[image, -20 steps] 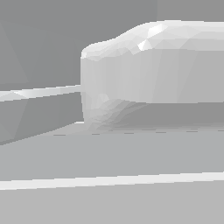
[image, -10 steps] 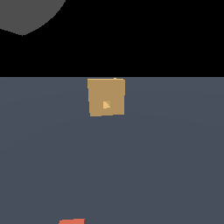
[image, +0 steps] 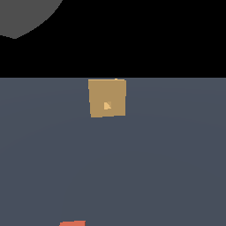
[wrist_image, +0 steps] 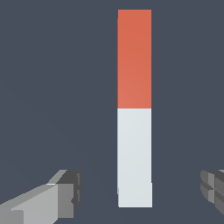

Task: Insert the peg into the horizontal hole in a box.

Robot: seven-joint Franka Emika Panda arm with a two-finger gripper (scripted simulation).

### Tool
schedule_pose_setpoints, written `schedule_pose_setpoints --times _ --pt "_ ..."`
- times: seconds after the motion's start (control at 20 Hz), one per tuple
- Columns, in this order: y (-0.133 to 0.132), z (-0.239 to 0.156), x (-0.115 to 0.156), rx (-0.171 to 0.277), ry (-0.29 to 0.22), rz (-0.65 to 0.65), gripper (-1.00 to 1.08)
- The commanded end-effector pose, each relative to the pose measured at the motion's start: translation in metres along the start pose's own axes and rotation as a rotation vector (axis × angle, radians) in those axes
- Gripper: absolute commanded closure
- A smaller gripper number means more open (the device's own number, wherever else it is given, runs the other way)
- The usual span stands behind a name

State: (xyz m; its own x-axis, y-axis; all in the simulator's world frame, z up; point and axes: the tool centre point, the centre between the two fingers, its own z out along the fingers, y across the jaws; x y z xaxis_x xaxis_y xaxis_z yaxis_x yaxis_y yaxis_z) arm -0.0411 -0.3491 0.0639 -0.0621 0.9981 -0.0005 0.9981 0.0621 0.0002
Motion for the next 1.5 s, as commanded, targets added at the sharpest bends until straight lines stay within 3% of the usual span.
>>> schedule_pose_setpoints --times 0.0,0.7,0.75,1.45 --pt "0.0 0.005 0.0 0.001 0.0 0.0 -0.92" --pt "0.001 0.049 0.0 0.0 0.001 -0.001 -0.92" --pt "0.001 0.049 0.0 0.0 0.001 -0.001 1.08" --pt "0.002 0.049 0.005 0.0 0.001 -0.004 1.08"
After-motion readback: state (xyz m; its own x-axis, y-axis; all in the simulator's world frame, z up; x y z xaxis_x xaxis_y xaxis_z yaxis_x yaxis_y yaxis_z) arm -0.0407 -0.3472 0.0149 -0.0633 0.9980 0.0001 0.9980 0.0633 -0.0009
